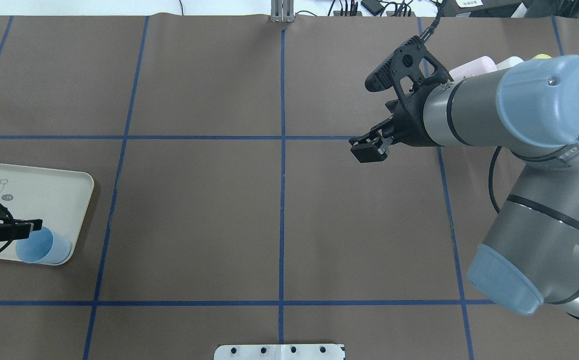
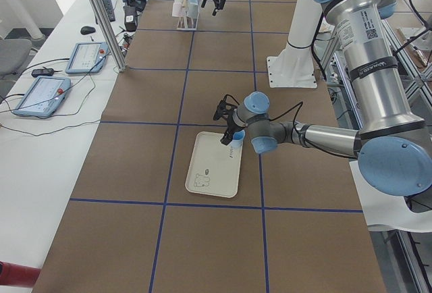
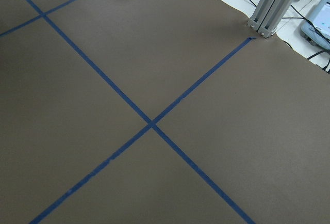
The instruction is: Transfer IKEA cup to right arm and place on rack
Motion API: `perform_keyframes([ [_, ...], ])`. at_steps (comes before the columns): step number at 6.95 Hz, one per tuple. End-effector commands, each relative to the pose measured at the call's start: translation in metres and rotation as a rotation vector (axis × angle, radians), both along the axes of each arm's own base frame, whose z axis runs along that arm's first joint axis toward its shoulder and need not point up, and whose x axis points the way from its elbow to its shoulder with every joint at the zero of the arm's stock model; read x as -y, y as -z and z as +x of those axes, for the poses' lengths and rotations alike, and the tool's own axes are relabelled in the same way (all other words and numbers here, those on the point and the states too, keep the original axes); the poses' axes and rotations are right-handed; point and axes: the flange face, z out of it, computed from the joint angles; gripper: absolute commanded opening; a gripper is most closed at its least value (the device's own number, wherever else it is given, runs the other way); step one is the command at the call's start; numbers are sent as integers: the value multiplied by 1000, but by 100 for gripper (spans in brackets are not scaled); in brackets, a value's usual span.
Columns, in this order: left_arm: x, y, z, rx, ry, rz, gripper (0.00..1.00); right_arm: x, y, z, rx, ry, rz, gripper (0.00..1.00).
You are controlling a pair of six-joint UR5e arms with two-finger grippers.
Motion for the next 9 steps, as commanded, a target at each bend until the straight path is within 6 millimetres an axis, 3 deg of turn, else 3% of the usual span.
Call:
perform_keyframes([
  [1, -9, -11, 10, 25, -16, -2, 100, 0, 0, 0, 0, -2, 1, 99],
  [2, -9, -13, 12, 33, -11, 2, 97, 0, 1, 0, 1, -3, 2, 99],
  [4, -11, -13, 14, 32, -16, 6, 46, 1, 2, 0, 1, -6, 4, 99],
  [7, -14, -11, 18, 20, -33, 14, 41, 2, 1, -1, -2, -6, 4, 99],
  [8, -14, -11, 18, 18, -33, 16, 29, 2, 2, -1, -1, -6, 5, 99],
  [9, -14, -8, 17, 7, -33, 26, 11, 1, 1, -2, -1, -5, 2, 99],
])
